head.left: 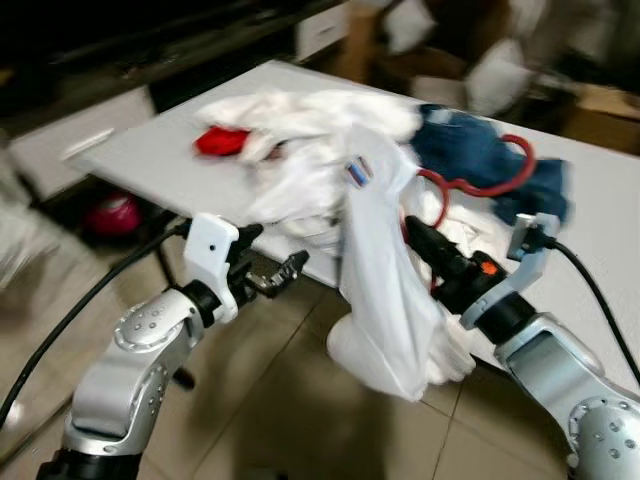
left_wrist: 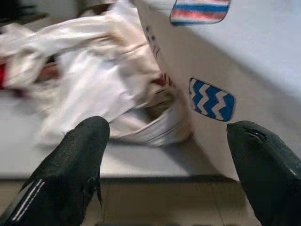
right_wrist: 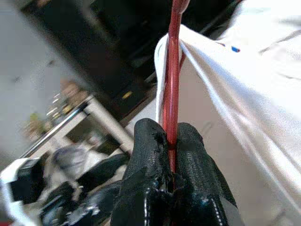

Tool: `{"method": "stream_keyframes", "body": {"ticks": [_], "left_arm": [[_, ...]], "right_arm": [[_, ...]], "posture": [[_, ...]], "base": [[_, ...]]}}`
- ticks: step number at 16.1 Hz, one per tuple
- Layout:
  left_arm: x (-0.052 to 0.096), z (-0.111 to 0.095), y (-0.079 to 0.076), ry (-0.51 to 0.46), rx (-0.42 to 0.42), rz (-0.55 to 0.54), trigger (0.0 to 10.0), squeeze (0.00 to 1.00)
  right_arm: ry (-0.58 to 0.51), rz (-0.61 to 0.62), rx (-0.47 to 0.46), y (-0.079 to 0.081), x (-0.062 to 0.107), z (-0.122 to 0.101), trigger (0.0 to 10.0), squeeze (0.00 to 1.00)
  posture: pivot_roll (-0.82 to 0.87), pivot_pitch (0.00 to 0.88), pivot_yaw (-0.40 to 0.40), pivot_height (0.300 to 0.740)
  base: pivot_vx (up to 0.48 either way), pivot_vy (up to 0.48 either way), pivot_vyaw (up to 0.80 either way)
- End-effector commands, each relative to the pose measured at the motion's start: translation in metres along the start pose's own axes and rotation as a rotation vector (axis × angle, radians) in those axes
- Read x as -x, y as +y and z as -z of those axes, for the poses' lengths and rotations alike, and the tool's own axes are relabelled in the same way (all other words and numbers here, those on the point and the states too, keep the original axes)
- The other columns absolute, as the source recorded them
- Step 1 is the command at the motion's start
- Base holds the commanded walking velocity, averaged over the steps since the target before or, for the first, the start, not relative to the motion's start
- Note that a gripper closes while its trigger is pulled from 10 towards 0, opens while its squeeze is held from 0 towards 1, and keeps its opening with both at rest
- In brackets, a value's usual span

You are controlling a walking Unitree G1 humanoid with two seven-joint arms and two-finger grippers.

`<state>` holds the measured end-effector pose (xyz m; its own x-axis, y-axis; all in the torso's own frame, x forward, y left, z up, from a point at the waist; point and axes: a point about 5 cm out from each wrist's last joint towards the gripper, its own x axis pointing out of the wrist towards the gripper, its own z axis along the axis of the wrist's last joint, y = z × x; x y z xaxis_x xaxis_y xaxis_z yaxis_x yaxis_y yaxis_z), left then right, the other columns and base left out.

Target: Hang hanger

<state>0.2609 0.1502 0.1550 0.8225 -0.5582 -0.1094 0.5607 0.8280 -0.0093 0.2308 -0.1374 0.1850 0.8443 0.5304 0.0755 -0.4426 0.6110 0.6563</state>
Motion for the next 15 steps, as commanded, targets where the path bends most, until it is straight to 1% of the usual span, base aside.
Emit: {"method": "stream_keyframes", "body": {"ticks": [1, 3, 6, 7, 9, 11, 12, 13, 14, 15], "left_arm": [[0.001, -0.004, -0.002, -0.021, -0.003, 0.001, 10.0, 0.0], [0.006, 0.0, -0.002, -0.017, 0.004, -0.003, 10.0, 0.0], [0.002, -0.002, -0.006, -0.025, 0.006, 0.03, 10.0, 0.0], [0.002, -0.001, -0.005, -0.032, 0.0, 0.025, 10.0, 0.0], [0.003, 0.005, 0.0, 0.015, -0.059, -0.023, 10.0, 0.0], [0.007, 0.009, 0.001, 0.043, -0.074, -0.043, 10.0, 0.0], [0.008, 0.011, 0.002, 0.057, -0.079, -0.051, 10.0, 0.0], [0.009, 0.012, 0.004, 0.064, -0.087, -0.063, 10.0, 0.0], [0.009, 0.013, 0.005, 0.066, -0.089, -0.07, 10.0, 0.0], [0.01, 0.014, 0.007, 0.062, -0.095, -0.083, 10.0, 0.0]], "right_arm": [[-0.008, -0.043, 0.018, 0.006, 0.001, -0.005, 10.0, 0.0], [0.006, -0.065, 0.031, 0.009, 0.0, -0.003, 10.0, 0.0], [0.004, -0.076, 0.032, 0.011, 0.0, -0.001, 10.0, 0.0], [0.017, -0.077, 0.042, 0.011, 0.002, 0.0, 10.0, 0.0], [0.055, -0.024, 0.101, 0.001, 0.004, 0.006, 10.0, 0.0], [0.076, 0.002, 0.138, -0.007, 0.003, 0.011, 10.0, 0.0], [0.101, 0.032, 0.156, -0.016, 0.001, 0.018, 10.0, 0.0], [0.112, 0.053, 0.166, -0.02, 0.0, 0.022, 10.0, 0.0], [0.11, 0.056, 0.166, -0.02, -0.001, 0.023, 10.0, 0.0], [0.088, 0.074, 0.157, -0.021, -0.005, 0.024, 10.0, 0.0]], "posture": [[-0.14, 0.0, -0.02, 0.74], [-0.14, 0.0, -0.023, 0.74], [-0.15, 0.0, -0.008, 0.74], [-0.15, 0.0, -0.007, 0.74], [-0.14, 0.0, -0.007, 0.74], [-0.12, 0.0, -0.011, 0.74], [-0.12, 0.0, -0.01, 0.74], [-0.11, 0.0, -0.006, 0.74], [-0.11, 0.0, -0.003, 0.74], [-0.1, 0.0, 0.003, 0.74]], "base": [[0.0, 0.0, 0.8], [0.0, 0.0, 0.8], [0.0, 0.0, 0.8], [0.0, 0.0, 0.8], [0.0, 0.0, 0.8], [0.0, 0.0, 0.8], [0.0, 0.0, 0.8], [0.0, 0.0, 0.8], [0.0, 0.0, 0.8], [0.0, 0.0, 0.8]]}}
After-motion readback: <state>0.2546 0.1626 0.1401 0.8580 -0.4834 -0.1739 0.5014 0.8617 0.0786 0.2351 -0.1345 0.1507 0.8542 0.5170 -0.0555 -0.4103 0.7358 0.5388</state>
